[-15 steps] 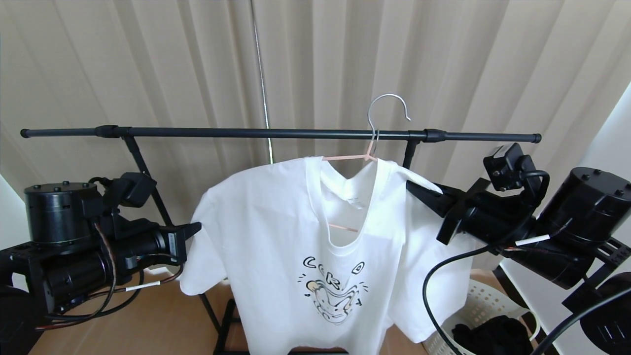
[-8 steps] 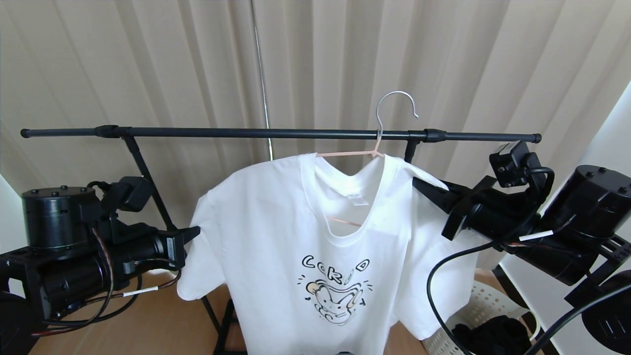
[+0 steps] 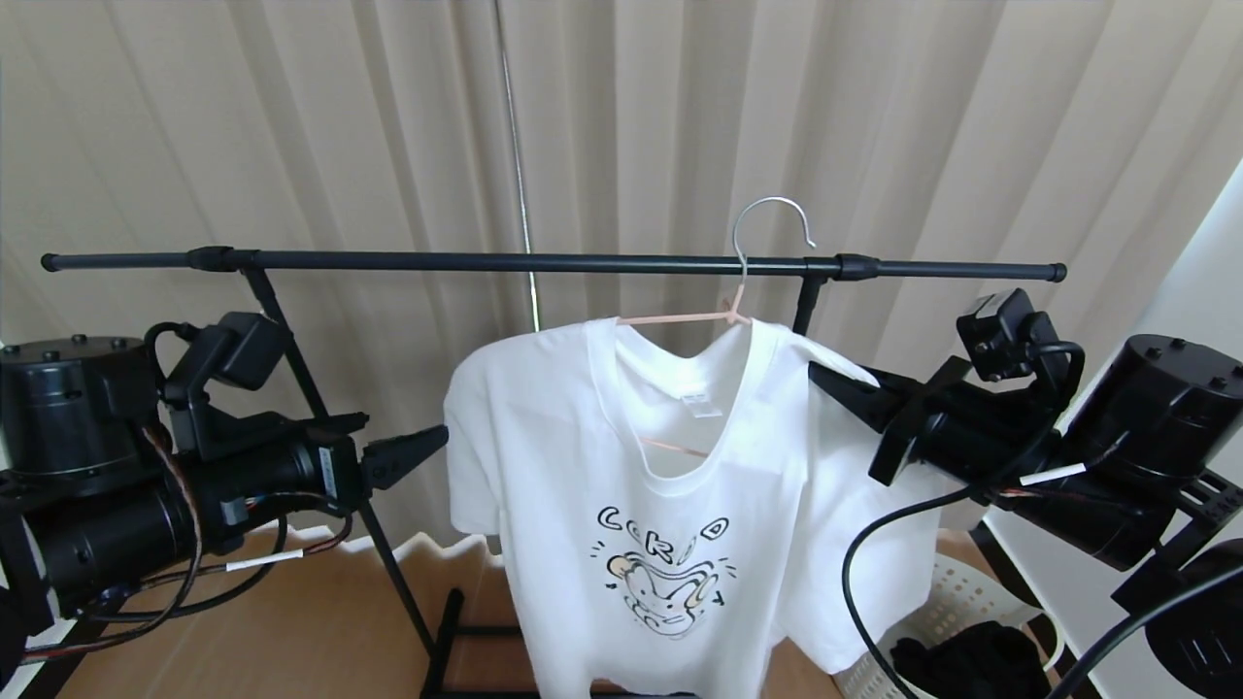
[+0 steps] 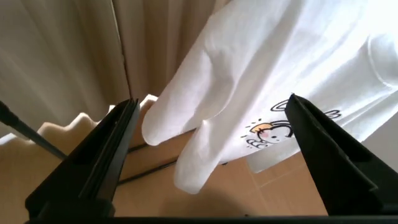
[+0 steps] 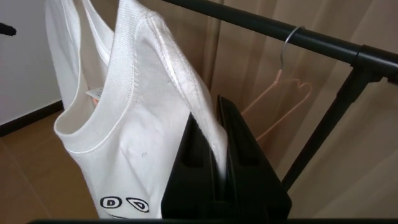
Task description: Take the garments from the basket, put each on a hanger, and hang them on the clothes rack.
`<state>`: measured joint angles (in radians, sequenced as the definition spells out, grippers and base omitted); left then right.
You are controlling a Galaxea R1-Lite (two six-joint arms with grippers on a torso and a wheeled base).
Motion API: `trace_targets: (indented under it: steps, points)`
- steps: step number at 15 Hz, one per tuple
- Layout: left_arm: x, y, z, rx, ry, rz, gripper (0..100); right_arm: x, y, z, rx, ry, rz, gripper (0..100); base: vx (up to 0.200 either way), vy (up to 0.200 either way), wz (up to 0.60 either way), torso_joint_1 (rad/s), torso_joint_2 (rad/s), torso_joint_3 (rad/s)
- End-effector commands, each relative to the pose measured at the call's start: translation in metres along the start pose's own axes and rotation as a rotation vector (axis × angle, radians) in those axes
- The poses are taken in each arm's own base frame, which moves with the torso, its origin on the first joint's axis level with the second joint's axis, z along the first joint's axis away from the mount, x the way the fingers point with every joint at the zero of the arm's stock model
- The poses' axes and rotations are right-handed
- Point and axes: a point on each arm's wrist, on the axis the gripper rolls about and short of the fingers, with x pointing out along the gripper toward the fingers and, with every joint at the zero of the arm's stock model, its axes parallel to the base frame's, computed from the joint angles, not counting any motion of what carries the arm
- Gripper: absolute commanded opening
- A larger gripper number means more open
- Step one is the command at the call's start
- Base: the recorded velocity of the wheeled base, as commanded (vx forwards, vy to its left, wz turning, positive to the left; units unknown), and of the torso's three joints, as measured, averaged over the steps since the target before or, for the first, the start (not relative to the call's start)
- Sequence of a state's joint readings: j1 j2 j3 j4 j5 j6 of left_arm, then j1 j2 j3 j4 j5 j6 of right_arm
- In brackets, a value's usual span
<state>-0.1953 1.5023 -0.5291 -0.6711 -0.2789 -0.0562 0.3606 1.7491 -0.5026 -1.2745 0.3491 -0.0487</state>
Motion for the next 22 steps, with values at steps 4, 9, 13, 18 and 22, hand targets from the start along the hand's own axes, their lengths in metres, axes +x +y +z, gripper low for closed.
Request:
trace_targets:
  steps: [4,9,13,18,22]
  points:
    - [0.005,-0.027,0.053,0.041,-0.033,-0.095,100,-0.007,0.005,-0.012,-0.025,0.044,0.071,0,0.0,0.0,0.0,0.0,0.0,0.0]
    - [0.013,-0.067,0.081,0.191,0.053,-0.235,100,-0.006,0.009,-0.014,-0.022,0.049,0.116,0,0.0,0.0,0.0,0.0,0.0,0.0]
    - [0.024,-0.087,0.073,0.378,0.179,-0.326,100,-0.003,0.01,-0.018,-0.016,0.061,0.125,0,0.0,0.0,0.0,0.0,0.0,0.0]
    - [0.029,-0.08,0.067,0.506,0.187,-0.453,100,-0.003,0.011,-0.017,-0.018,0.055,0.126,0,0.0,0.0,0.0,0.0,0.0,0.0]
    - [0.032,-0.061,0.065,0.543,0.188,-0.433,100,-0.004,0.011,-0.016,-0.019,0.054,0.127,0,0.0,0.0,0.0,0.0,0.0,0.0]
